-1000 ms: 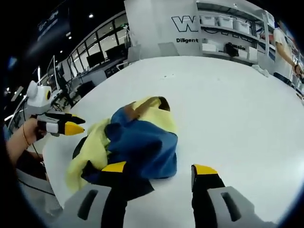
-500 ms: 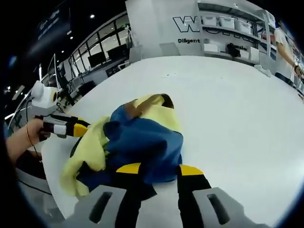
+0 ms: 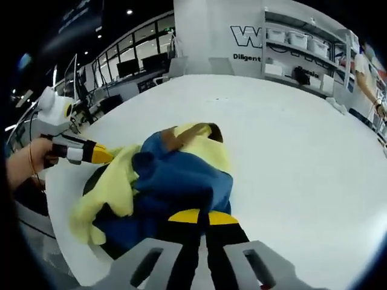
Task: Fold the garment on the visible template until the final outline fits inside the template.
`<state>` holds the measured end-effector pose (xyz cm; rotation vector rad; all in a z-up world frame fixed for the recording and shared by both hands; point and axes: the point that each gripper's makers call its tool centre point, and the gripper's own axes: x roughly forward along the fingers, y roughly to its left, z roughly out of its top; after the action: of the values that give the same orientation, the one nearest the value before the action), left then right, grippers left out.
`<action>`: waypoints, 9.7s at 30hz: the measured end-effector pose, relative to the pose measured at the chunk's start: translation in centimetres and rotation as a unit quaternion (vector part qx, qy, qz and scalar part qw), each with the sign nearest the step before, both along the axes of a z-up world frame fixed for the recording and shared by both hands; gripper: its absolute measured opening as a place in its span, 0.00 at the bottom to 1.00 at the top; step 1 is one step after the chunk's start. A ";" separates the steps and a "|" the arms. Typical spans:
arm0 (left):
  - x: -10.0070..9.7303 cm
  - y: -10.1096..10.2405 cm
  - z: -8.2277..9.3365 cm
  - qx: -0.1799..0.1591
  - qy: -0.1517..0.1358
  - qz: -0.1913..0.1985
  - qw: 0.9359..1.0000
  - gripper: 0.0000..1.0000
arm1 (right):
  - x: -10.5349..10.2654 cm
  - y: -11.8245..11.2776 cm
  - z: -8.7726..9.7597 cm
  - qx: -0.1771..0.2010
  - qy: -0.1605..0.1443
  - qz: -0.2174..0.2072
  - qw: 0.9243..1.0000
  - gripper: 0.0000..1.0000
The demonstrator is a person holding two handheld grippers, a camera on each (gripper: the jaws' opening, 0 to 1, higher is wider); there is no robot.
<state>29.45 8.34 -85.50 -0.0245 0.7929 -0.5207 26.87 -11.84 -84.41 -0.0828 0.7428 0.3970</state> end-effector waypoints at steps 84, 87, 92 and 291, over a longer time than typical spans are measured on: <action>-3.8 -3.5 1.5 -0.020 -0.009 -0.136 0.990 0.19 | -1.2 7.4 0.7 0.034 0.014 0.032 0.999 0.17; -3.9 -3.4 1.3 -0.019 -0.002 -0.135 0.991 0.16 | -1.2 7.1 0.5 0.032 0.020 0.030 0.999 0.12; -4.1 -3.2 1.5 -0.023 0.003 -0.136 0.990 0.01 | -1.4 7.1 0.6 0.030 0.019 0.040 0.999 0.00; 2.6 1.0 22.7 0.060 -0.234 -0.083 0.967 0.00 | 4.6 -2.2 23.1 -0.045 -0.239 0.073 0.967 0.00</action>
<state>32.04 9.35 -62.85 0.2710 0.3625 -0.6066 31.49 -14.05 -61.36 -0.3099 0.2767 0.4616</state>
